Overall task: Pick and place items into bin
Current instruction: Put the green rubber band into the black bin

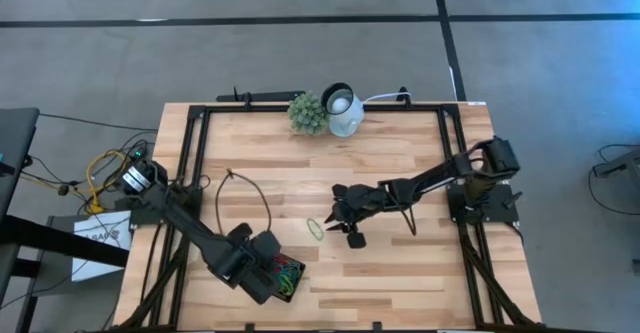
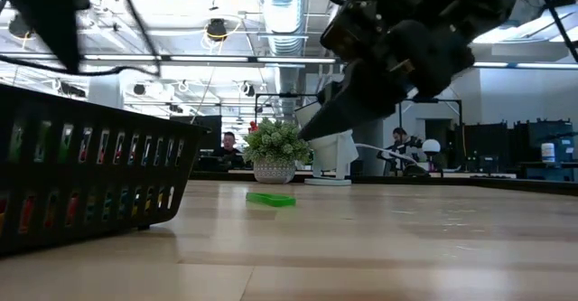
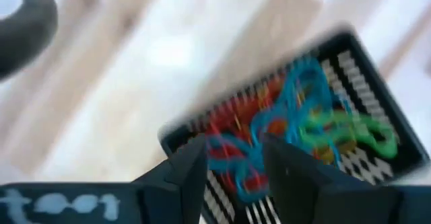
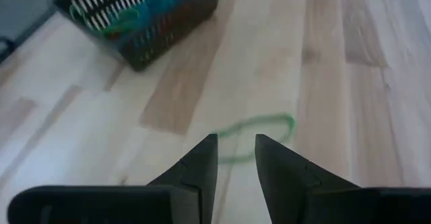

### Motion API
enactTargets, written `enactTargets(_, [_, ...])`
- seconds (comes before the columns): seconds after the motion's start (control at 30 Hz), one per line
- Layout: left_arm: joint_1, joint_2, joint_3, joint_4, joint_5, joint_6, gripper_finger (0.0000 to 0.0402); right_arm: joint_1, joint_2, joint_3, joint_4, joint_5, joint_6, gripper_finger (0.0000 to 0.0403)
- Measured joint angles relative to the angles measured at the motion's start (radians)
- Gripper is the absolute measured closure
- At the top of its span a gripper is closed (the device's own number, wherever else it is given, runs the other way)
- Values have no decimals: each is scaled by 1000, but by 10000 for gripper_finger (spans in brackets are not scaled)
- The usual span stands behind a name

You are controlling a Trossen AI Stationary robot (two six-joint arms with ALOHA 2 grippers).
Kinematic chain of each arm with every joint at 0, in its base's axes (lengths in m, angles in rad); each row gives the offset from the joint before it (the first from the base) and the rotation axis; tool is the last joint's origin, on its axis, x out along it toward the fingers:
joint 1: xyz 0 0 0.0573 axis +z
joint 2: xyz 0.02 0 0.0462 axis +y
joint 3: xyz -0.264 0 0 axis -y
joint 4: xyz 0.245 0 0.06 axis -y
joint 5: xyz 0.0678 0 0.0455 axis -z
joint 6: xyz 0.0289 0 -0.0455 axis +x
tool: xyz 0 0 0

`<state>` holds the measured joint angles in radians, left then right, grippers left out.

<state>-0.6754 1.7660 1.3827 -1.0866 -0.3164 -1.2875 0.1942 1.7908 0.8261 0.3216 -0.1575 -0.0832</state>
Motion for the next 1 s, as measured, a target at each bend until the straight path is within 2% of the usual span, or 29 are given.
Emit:
enactTargets(0.1, [25,0,0,1,-97,38,269,0,44,0,92,-44,21,307])
enactTargets(0.17, [48,0,0,2,-125,68,268,-1,64,-1,110,-49,29,307])
enactTargets(0.47, [154,0,0,22,-131,234,269,-2,81,-2,189,-50,31,307])
enactTargets(0.6, [191,0,0,161,-159,375,269,-15,79,-2,181,-54,90,307])
enactTargets(0.73, [217,1,0,252,-126,499,269,-22,37,-9,126,-55,131,307])
enactTargets(0.9, [227,1,0,228,-124,489,269,-18,-65,-9,-85,-54,135,311])
enactTargets(1.0, [224,2,0,247,-140,495,269,-19,-154,-7,-144,-53,132,314])
